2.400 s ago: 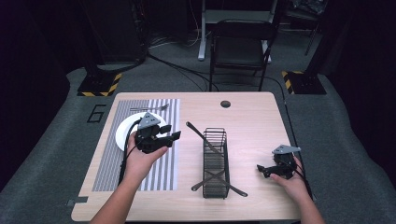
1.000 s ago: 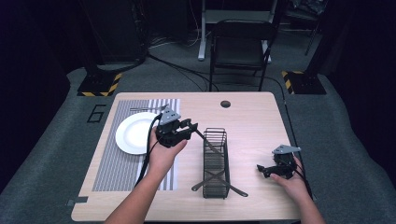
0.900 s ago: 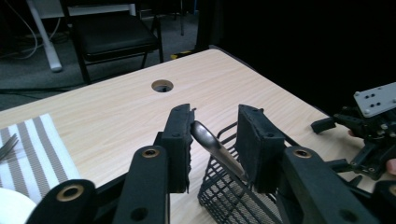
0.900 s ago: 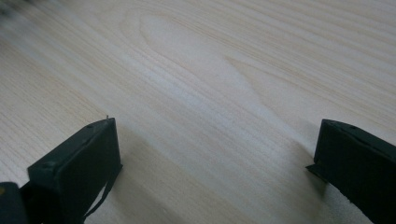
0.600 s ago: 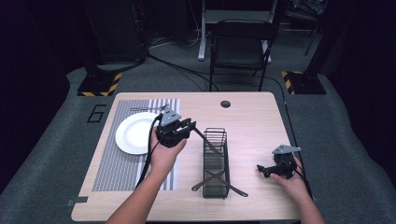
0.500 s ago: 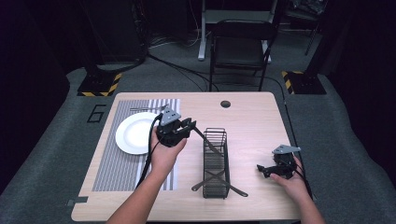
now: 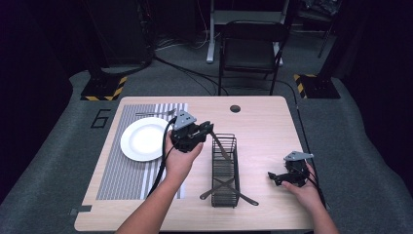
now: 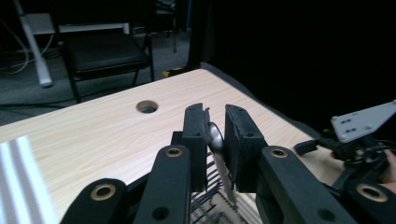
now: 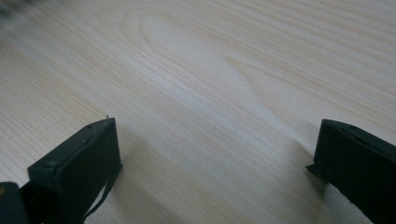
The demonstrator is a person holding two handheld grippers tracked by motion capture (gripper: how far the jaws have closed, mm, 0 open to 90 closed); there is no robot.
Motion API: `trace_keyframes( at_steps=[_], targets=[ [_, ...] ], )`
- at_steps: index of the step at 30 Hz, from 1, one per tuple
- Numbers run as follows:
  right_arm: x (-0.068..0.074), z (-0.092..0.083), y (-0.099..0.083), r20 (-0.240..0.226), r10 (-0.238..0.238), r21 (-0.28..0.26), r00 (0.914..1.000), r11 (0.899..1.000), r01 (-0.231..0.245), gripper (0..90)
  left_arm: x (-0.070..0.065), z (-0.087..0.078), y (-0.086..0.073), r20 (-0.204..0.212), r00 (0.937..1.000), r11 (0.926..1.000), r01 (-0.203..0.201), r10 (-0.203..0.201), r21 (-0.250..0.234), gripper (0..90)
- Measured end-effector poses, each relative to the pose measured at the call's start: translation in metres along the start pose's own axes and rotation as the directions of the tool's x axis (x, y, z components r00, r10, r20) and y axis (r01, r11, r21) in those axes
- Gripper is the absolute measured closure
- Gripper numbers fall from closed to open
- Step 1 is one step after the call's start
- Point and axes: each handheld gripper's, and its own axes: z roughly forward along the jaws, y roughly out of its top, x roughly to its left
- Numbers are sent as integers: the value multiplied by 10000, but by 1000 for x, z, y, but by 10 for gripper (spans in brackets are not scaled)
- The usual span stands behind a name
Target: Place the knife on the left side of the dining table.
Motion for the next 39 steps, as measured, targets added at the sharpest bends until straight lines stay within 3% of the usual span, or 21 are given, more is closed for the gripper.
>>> trace_keyframes(
  at_steps=[6,17,39],
  targets=[
    [0,0,0,72,2,10,10000,10000,-2,0,-16,8,9,425,9991,10000,-64,66,-41,826],
    [0,1,-1,26,-91,-41,10000,9999,92,0,-29,19,20,616,9978,9992,-274,256,276,837],
    [0,1,-1,32,-102,-34,9999,9999,102,0,-25,-7,49,443,9980,9989,-460,458,33,837]
  ],
)
